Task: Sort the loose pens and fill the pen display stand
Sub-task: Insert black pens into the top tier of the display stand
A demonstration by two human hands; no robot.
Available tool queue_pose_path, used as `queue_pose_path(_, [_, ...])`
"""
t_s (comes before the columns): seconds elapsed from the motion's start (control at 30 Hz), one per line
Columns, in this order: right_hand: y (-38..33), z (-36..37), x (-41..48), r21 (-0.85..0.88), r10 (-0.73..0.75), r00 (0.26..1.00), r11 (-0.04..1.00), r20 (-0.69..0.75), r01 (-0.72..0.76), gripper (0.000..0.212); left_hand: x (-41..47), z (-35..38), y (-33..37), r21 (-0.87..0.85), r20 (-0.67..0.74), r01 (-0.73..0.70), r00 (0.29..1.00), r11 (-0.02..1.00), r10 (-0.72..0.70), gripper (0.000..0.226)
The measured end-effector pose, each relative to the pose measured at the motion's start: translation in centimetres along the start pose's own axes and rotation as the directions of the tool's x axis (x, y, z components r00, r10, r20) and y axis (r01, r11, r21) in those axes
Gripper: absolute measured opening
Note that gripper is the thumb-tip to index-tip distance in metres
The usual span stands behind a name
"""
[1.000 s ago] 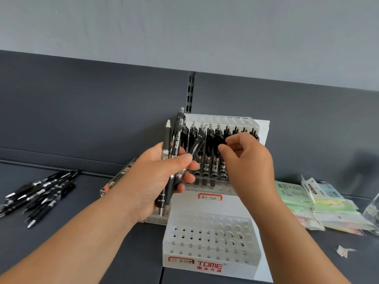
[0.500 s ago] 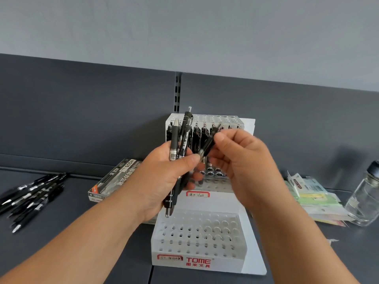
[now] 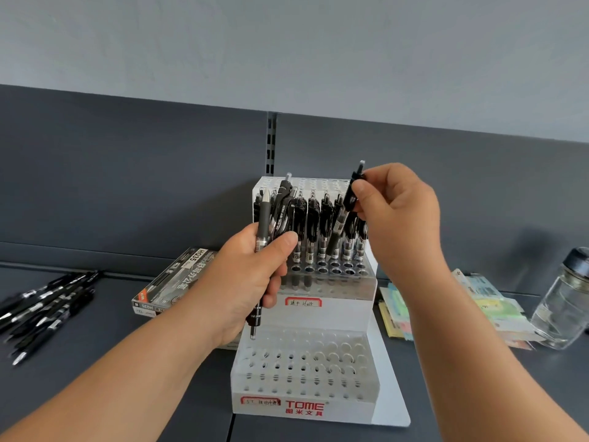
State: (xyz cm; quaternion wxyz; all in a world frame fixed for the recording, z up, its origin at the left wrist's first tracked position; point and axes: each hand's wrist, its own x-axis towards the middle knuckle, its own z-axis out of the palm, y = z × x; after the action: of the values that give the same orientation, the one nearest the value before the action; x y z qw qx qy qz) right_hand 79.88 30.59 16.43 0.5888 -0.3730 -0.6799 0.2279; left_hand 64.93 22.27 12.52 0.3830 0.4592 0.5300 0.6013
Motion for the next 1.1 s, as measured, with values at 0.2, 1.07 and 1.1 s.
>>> queue_pose_path(0.2, [1.8, 1.7, -0.9, -0.171, 0.074, 0.989, 0.984, 0.127, -0.052, 0.007, -0.4, -0.2, 0.3, -0.136, 0.011, 0.077, 0.997, 0.988, -0.076, 0.006])
queue_pose_path(1.07, [0.8, 1.1, -1.5, -0.239, 0.102, 0.991, 0.968, 0.084, -0.079, 0.017, -0.4, 0.9, 0.6, -0.152, -0.004, -0.033, 0.999, 0.988, 0.032, 0.008])
queue_pose_path(1.1, [0.4, 0.9, -1.8, -0.131, 0.121, 0.989, 0.985, 0.082, -0.11, 0.02, -0.4, 1.0, 0.6, -0.139, -0.007, -0.042, 0.999, 0.989, 0.041, 0.009])
